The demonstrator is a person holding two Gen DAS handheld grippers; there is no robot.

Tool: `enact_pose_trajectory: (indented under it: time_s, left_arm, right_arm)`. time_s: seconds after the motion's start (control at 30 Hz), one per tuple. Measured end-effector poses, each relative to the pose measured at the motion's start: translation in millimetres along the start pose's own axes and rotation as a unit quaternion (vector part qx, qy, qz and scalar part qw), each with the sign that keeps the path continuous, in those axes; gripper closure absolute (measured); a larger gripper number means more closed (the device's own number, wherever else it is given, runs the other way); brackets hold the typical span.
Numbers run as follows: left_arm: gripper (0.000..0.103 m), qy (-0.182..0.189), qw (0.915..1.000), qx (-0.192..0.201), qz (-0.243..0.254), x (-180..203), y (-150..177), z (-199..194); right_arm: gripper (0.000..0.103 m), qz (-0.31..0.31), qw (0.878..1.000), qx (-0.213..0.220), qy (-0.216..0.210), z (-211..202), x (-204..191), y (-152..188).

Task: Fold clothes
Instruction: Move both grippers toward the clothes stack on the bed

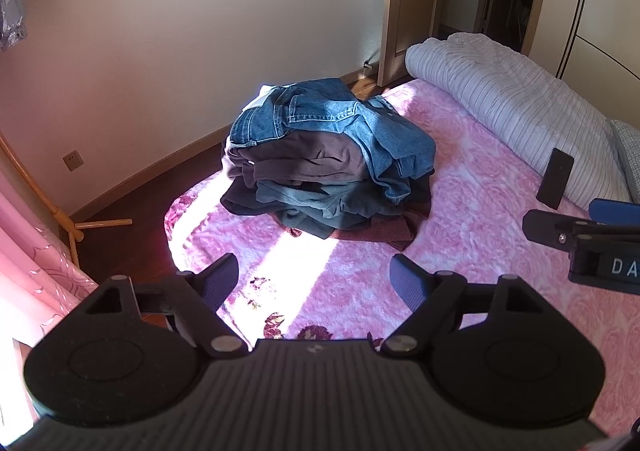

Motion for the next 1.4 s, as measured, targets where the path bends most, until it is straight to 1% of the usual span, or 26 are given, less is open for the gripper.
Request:
enact_pose_trajectory:
  time_s: [0.67,1.4]
  left_arm:
    - [0.023,0.003,1.0,0.0,0.009,7,-3,0]
    - [0.023,-0.008,0.9999,-0.006,0.009,9,2,2]
  right_arm:
    - [0.012,0.0,1.0,-0.003,0.0,0,3,-1]
    - [0.012,0.005,1.0,-0.009,-0.006,5,8,2]
Point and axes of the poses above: each gripper's, at about its wrist camera, not at the fingertips, and z roughly the way its jaws point, x to its right, y to its underside, the point moved 4 cm from there along z, roughly the way its jaws point, and after that the axes turned 13 degrees about -y, right-handed, at the moved point
